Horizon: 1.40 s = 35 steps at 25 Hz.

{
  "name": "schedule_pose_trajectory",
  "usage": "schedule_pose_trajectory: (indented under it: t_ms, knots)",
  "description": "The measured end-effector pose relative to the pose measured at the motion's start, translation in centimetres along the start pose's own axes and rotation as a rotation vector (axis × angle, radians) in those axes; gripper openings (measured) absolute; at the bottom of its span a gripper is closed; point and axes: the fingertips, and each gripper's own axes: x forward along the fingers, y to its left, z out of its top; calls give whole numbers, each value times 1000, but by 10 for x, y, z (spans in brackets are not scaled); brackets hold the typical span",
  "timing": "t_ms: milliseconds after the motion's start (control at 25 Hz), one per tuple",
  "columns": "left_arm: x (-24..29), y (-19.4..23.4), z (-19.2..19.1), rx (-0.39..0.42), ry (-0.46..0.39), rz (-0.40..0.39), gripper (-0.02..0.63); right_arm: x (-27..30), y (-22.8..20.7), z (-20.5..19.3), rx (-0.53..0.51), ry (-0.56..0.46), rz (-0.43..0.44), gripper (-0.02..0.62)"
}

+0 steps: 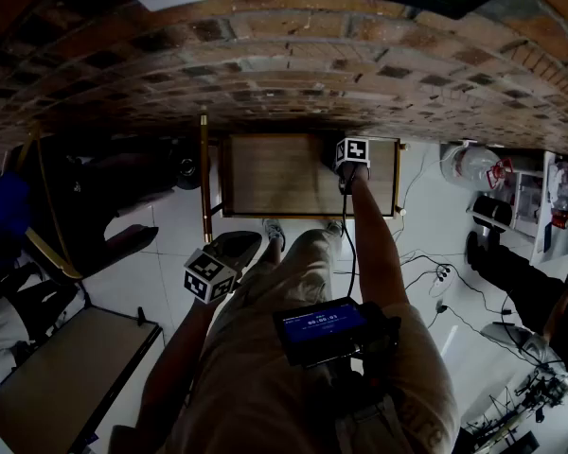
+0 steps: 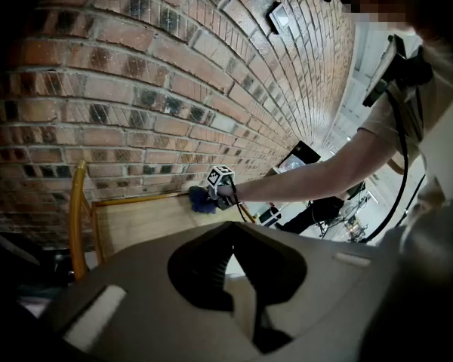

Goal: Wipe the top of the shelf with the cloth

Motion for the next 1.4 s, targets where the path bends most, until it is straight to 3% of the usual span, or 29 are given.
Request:
schedule_pose_trajectory:
  t_ms: [360,480,560,720,800,920,960,1080,1200,1280,1400]
  knots:
    - [29,-20,26,20,-10,9,3,-56,-167,-23,162,-1,-203,93]
    - [29,-21,28,23,-22,14,3,-64,-178,-24,166,-22,-222,92]
    - [26,-21,24,22,-24,20,3,-69,-164,-20,147,-60,-200,92]
    - [7,-10,16,21,-47,61,3,-69,-71,-16,13,-89,-93,92]
    - [-6,0,11,18,-62,97,3,-60,6,-15,-109,-94,-12,92]
    - [-25,17,-2,5,-73,139,3,-38,149,-2,-300,-180,196,92]
    - [-31,22,-7,-3,-77,153,3,-30,187,-7,-342,-160,230,92]
    - [-51,34,-21,-28,-92,193,3,-3,270,-45,-427,0,245,92]
    - [-68,46,-35,-58,-114,225,3,26,337,-65,-501,63,280,92]
    - [-77,52,-46,-84,-120,242,3,47,359,-77,-504,103,283,92]
    - [-87,60,-56,-112,-127,254,3,72,359,-85,-489,153,238,92]
